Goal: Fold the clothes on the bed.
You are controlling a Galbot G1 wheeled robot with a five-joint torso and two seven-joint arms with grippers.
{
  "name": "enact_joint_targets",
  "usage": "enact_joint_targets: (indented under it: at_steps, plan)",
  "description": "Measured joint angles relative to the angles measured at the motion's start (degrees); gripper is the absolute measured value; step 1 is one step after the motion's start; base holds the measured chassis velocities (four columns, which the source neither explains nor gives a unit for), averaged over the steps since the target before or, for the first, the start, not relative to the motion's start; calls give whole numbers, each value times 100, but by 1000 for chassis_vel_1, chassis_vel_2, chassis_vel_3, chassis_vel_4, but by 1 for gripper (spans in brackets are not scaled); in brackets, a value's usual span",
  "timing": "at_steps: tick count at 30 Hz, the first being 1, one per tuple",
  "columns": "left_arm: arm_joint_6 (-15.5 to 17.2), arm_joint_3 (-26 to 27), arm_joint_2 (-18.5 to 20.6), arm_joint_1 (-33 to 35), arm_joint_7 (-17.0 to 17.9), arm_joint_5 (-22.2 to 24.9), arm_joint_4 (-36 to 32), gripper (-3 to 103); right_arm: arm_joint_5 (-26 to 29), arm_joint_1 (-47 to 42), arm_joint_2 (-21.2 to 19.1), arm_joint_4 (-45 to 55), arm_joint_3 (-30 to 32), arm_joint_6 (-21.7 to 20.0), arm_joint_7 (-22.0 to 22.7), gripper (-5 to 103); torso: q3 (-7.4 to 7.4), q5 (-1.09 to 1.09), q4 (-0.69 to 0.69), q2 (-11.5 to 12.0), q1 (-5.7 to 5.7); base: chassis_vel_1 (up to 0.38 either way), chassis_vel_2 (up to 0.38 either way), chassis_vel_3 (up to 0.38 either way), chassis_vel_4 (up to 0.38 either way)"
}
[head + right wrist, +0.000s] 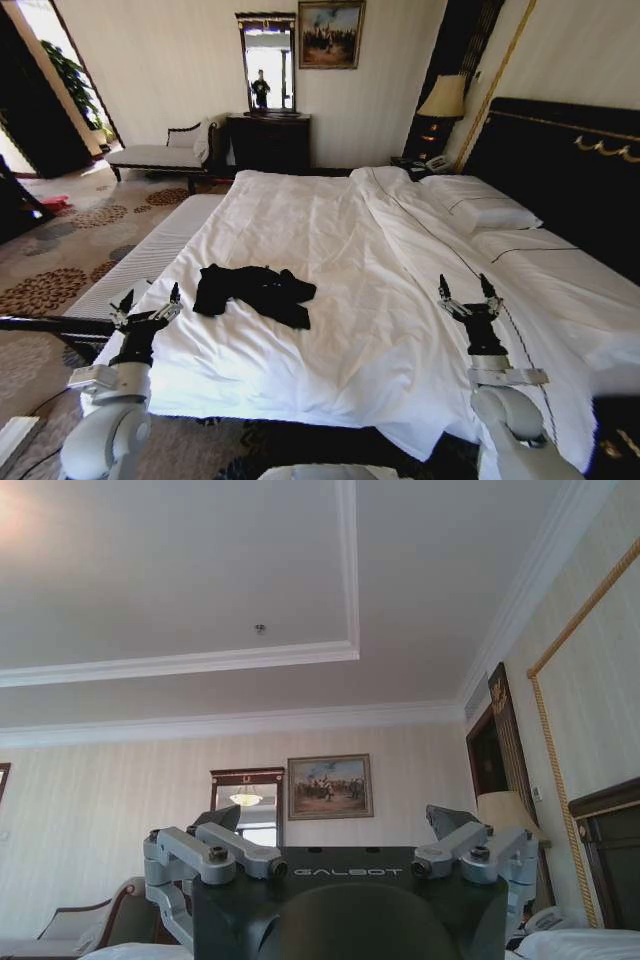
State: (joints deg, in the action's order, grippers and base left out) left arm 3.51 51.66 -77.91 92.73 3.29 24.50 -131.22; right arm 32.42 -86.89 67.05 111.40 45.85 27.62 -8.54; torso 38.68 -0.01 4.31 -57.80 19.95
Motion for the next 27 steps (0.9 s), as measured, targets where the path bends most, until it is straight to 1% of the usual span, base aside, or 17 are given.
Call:
enact_joint_targets:
  at_steps: [7, 19, 22, 27]
  plan:
    - [-27, 2, 5, -20, -4, -10, 48, 100, -29, 16, 39, -54, -47, 14, 5, 100, -1, 2, 1, -1, -1, 9, 105, -11, -98]
    - [-34, 2, 39, -96, -4, 20, 191, 100, -9, 48, 52, -75, -107, 68, 28, 100, 1, -2, -1, 2, 6, 38, 233, -28, -245]
    - [-35, -1, 41, -107, -3, 23, 209, 100, -22, 50, 64, -84, -108, 72, 16, 100, 2, -4, -2, 2, 7, 21, 109, -17, -49]
    - [-35, -13, 45, -123, -3, 27, 228, 100, -63, 53, 97, -130, -113, 74, -4, 100, -1, 4, 2, 0, -2, -6, -14, 1, 10]
